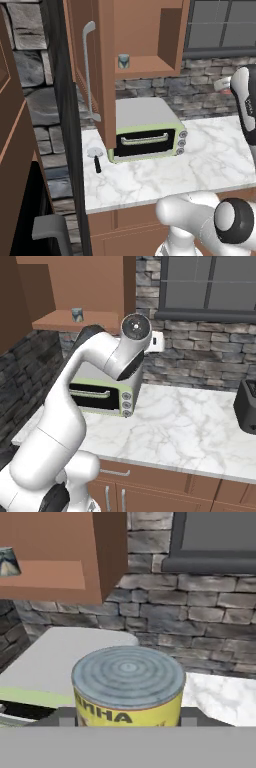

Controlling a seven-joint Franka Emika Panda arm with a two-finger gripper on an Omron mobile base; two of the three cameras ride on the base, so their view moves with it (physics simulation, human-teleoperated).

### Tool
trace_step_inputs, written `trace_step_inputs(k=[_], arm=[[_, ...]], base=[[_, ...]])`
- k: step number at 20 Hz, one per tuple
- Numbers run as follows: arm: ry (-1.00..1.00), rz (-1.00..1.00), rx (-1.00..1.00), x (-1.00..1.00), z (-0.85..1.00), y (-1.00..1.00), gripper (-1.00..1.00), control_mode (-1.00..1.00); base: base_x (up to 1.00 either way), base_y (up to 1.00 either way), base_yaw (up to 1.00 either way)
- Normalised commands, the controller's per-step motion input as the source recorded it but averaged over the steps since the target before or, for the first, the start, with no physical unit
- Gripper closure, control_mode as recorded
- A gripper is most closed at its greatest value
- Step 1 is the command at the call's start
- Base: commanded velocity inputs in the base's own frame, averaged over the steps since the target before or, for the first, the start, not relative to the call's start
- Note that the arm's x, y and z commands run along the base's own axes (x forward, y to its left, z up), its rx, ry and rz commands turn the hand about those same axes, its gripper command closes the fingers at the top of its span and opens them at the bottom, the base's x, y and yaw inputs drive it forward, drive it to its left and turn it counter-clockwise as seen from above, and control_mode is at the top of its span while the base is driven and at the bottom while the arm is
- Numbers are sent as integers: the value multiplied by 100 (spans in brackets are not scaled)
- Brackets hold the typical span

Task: Restock the canned food cabinet by taking the new fresh canned food from the counter and placing it in the cabinet. Then, take the old canned food from the cabinet and place it on the counter.

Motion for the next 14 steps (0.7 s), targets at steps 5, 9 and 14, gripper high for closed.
trace_step_inputs(k=[5,9,14], arm=[[36,29,-25,6,-100,-57,100,-100],[33,30,-2,9,-100,-33,100,-100],[26,30,2,-13,-100,-25,100,-100]], base=[[0,0,0],[0,0,0],[0,0,0]])
